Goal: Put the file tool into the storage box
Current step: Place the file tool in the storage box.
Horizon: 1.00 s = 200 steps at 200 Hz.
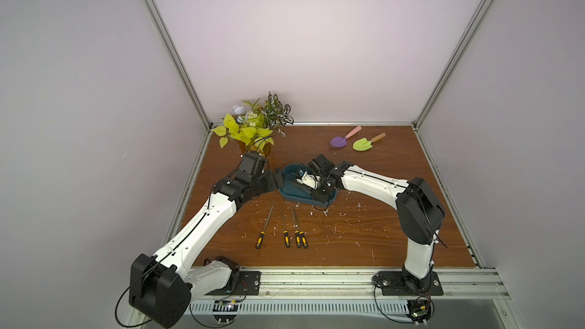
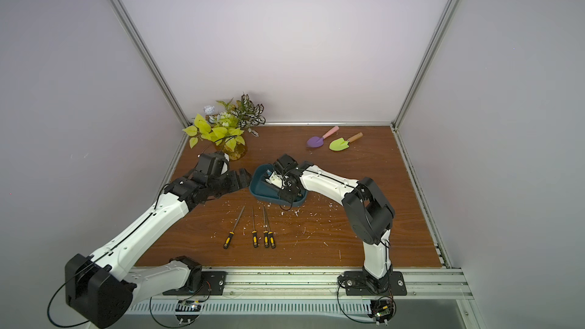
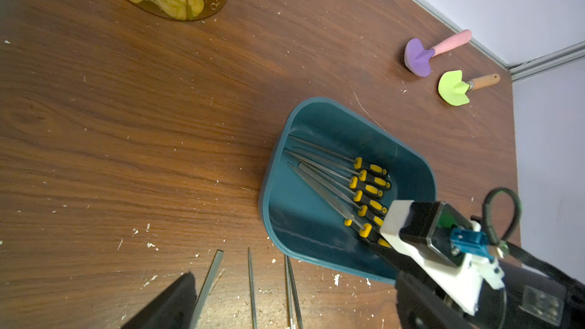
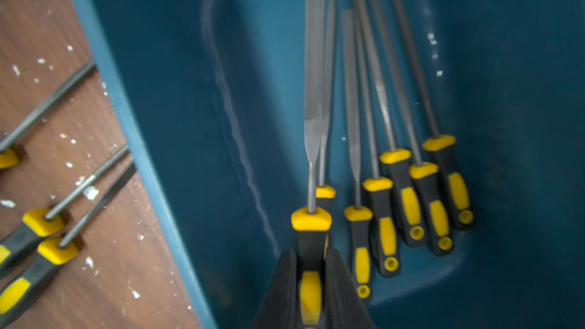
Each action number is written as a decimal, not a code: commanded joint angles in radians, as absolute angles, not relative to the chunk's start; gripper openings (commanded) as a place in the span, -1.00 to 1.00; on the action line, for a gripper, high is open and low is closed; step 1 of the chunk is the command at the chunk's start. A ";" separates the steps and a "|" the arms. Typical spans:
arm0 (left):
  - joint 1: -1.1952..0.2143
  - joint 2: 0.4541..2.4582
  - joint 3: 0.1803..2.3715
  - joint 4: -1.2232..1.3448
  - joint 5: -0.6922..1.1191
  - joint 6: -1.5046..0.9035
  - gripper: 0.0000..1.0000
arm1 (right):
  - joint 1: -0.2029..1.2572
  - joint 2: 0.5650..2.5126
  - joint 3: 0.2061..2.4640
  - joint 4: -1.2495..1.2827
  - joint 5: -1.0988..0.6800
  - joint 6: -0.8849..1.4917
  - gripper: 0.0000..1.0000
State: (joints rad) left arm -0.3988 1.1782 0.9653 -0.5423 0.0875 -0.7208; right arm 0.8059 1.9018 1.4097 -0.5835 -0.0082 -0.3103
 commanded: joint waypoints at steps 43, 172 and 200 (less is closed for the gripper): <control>-0.400 1.261 1.038 -0.541 0.107 -0.661 0.99 | 0.813 1.906 1.425 -0.598 0.037 -0.290 -0.04; -0.321 1.212 0.943 -0.540 0.155 -0.688 1.00 | 1.004 1.505 1.066 -0.311 0.124 0.621 0.11; -0.318 1.177 0.895 -0.540 0.168 -0.708 1.00 | 1.111 1.484 0.942 -0.224 0.117 0.762 0.08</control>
